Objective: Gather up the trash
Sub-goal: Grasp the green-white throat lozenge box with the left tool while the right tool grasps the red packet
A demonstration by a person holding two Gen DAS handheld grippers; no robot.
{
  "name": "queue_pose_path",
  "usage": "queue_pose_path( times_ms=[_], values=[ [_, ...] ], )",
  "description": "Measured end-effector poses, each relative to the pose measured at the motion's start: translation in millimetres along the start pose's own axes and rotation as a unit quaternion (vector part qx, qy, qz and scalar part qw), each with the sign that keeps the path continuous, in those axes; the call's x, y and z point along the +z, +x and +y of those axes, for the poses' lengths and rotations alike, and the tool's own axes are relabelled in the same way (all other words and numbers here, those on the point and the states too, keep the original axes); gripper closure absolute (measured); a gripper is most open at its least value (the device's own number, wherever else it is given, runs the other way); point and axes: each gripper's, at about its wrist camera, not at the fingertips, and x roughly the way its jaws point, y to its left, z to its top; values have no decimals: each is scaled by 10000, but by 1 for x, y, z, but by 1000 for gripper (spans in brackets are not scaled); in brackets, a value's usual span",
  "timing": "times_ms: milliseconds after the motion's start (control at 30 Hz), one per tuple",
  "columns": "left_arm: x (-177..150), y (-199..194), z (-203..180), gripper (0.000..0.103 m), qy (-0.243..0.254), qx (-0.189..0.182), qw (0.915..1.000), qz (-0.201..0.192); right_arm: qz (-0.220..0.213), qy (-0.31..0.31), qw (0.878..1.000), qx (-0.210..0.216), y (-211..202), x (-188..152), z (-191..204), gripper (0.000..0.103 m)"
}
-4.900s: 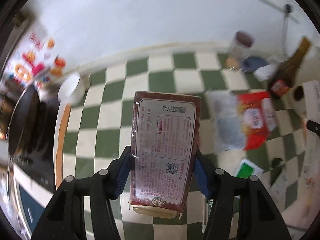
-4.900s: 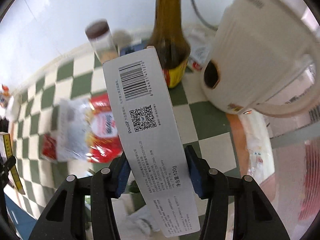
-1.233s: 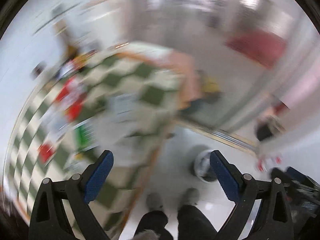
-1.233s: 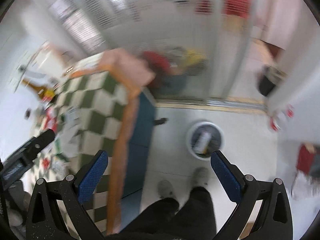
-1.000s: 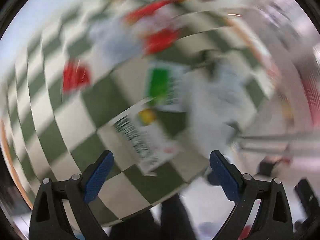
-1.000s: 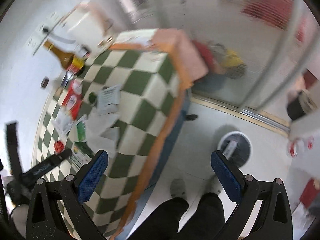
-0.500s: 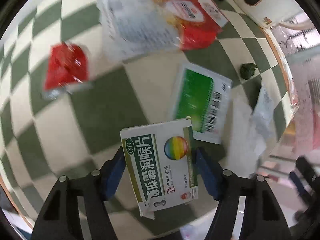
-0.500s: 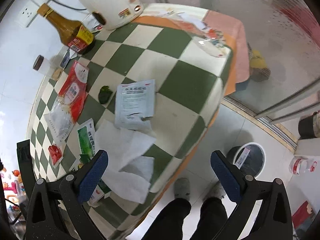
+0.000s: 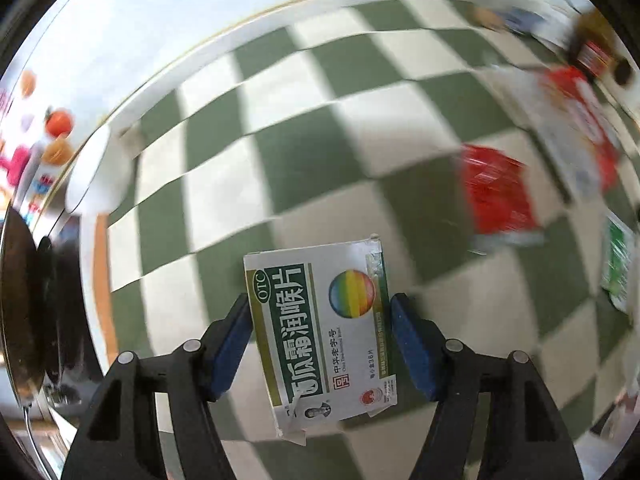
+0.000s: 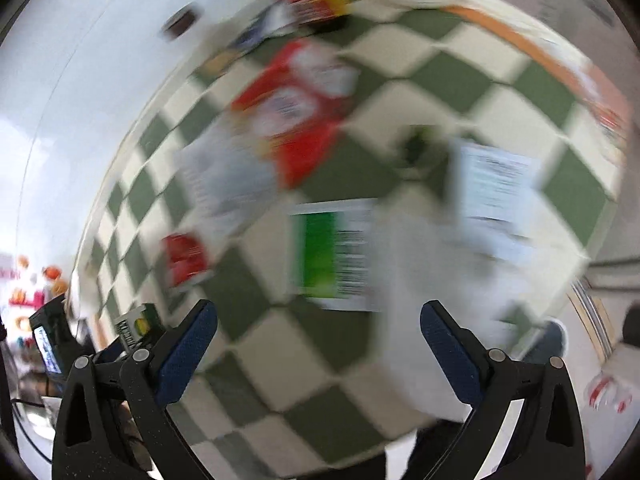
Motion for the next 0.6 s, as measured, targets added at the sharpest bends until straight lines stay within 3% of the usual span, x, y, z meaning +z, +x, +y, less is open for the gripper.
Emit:
queue_pose_path(
  times_ms=[167, 367, 400, 467, 533, 600],
  values=[
    [2, 27, 39, 38, -396, -75, 9989, 224, 125, -705, 9974, 104, 45, 14, 90, 6],
    [-4, 31, 69, 39, -541, -340, 9976, 251, 381, -1295, 9905, -256, 112, 22, 156, 29],
    [-4, 30, 72, 39, -507, -356, 9978, 226, 490, -1385, 9885, -369, 125, 21, 162, 38],
    [-8, 27, 73, 40, -488, -350, 9980, 190, 184, -1753, 9829, -536, 127, 15, 177, 57],
    [-10, 22, 79, 40, -486, -327, 9982, 149, 88, -1905, 9783, -807, 129, 12, 183, 98],
    [-16, 11, 80, 40, -488, -346, 9982, 91, 118, -1826, 9812, -612, 127, 10, 178, 103]
  ],
)
